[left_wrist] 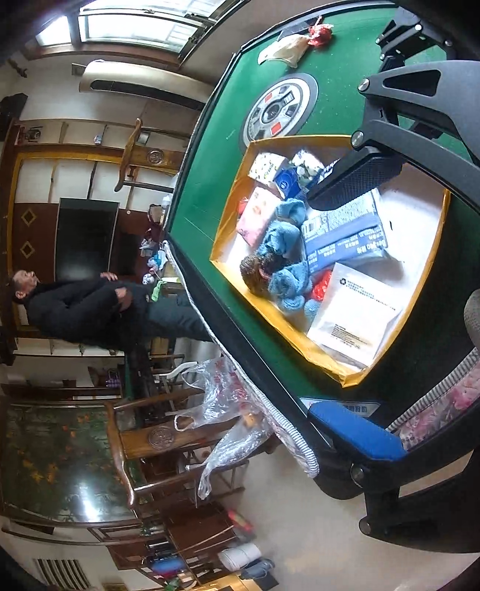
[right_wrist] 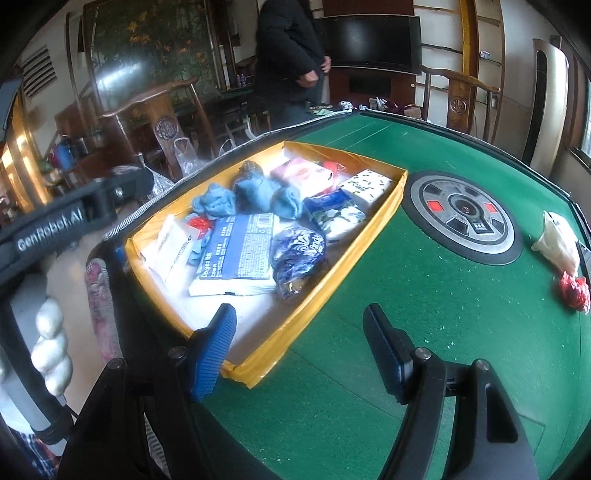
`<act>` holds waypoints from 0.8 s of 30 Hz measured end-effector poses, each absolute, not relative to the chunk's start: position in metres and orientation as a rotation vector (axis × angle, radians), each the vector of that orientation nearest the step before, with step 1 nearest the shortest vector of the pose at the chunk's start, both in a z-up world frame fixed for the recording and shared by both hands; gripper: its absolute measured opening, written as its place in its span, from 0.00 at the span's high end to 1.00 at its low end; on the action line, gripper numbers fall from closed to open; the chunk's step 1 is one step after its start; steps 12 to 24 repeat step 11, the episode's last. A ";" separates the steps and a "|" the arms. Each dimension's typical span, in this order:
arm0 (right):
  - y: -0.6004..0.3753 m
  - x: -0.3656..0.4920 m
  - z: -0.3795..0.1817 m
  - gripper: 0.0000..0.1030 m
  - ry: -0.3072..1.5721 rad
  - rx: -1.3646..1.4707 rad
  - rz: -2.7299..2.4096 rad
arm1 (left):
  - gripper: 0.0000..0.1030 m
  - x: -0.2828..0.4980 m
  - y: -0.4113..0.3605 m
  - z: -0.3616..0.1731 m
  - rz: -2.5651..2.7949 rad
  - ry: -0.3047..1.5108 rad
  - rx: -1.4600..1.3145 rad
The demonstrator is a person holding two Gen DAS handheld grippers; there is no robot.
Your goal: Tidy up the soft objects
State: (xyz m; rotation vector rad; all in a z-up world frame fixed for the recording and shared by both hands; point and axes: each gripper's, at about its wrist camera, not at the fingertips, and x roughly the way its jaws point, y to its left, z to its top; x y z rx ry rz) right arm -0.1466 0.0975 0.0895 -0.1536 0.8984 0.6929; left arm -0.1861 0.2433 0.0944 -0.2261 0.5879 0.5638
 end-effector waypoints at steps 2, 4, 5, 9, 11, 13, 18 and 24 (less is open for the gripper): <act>0.101 -0.147 0.090 0.35 0.901 -0.164 0.691 | 0.00 -0.187 0.245 0.095 0.565 0.592 -0.230; 0.105 -0.147 0.089 0.35 0.906 -0.176 0.687 | 0.00 -0.188 0.247 0.093 0.567 0.592 -0.234; 0.106 -0.147 0.088 0.35 0.909 -0.180 0.686 | 0.00 -0.188 0.248 0.092 0.570 0.592 -0.234; 0.112 -0.146 0.086 0.32 0.919 -0.189 0.684 | 0.00 -0.189 0.248 0.089 0.588 0.598 -0.207; 0.114 -0.146 0.085 0.32 0.922 -0.194 0.683 | 0.00 -0.187 0.248 0.088 0.585 0.607 -0.203; 0.114 -0.146 0.085 0.32 0.922 -0.194 0.683 | 0.00 -0.187 0.248 0.088 0.585 0.607 -0.203; 0.114 -0.146 0.085 0.32 0.922 -0.194 0.683 | 0.00 -0.187 0.248 0.088 0.585 0.607 -0.203; 0.114 -0.146 0.085 0.32 0.922 -0.194 0.683 | 0.00 -0.187 0.248 0.088 0.585 0.607 -0.203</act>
